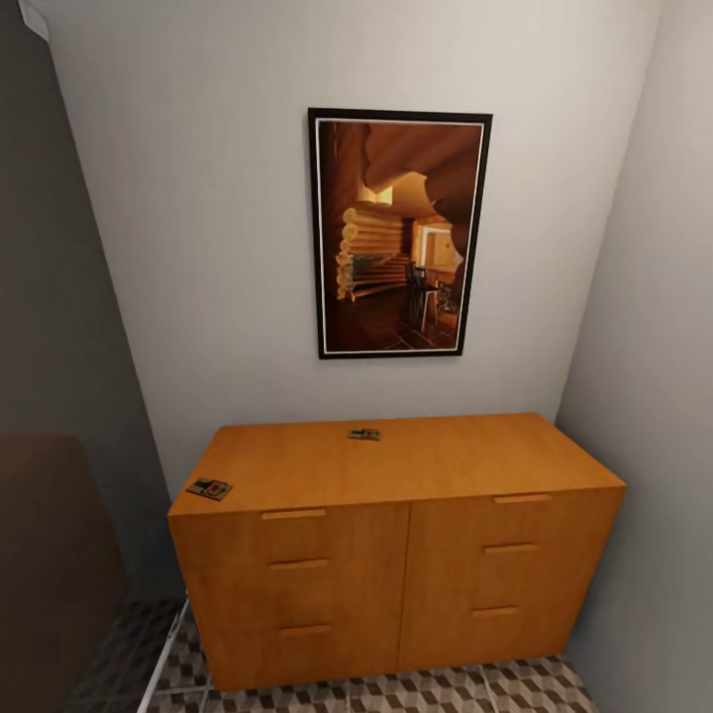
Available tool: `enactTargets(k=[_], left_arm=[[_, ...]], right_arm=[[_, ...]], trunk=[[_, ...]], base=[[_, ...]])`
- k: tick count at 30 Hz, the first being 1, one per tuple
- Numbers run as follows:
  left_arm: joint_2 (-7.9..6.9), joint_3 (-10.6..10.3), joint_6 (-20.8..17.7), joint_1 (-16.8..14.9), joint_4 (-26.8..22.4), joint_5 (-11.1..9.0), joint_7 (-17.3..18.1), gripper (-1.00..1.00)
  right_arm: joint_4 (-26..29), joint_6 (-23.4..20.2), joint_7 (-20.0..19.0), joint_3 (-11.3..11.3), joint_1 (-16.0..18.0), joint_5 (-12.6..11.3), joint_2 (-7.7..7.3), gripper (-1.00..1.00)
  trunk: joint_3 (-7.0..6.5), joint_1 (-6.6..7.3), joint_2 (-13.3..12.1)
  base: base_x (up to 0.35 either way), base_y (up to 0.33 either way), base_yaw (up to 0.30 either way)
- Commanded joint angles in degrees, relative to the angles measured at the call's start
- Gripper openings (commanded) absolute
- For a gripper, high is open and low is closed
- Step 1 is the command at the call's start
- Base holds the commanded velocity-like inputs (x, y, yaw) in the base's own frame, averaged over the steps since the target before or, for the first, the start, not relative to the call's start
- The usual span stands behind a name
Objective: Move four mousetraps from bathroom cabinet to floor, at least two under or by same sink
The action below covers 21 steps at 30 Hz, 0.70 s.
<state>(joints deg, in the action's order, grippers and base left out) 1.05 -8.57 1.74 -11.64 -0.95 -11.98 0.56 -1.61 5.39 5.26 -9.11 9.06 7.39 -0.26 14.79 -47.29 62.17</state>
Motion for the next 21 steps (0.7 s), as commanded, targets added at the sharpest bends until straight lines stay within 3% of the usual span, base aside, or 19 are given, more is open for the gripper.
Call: enactTargets(k=[1,21], left_arm=[[0.00,-0.5,0.2,0.0,0.1,-0.6,0.1,1.00],[0.00,-0.5,0.1,-0.1,0.1,-0.6,0.1,1.00]], right_arm=[[-0.2,0.3,0.2,-0.5,0.1,0.6,-0.03,1.00],[-0.1,0.6,0.1,-0.2,0.1,1.1,-0.09,1.00]], trunk=[[0.07,-0.01,0.0],[0.07,-0.01,0.0]], base=[[0.036,0.000,0.000],[0.007,0.000,0.000]])
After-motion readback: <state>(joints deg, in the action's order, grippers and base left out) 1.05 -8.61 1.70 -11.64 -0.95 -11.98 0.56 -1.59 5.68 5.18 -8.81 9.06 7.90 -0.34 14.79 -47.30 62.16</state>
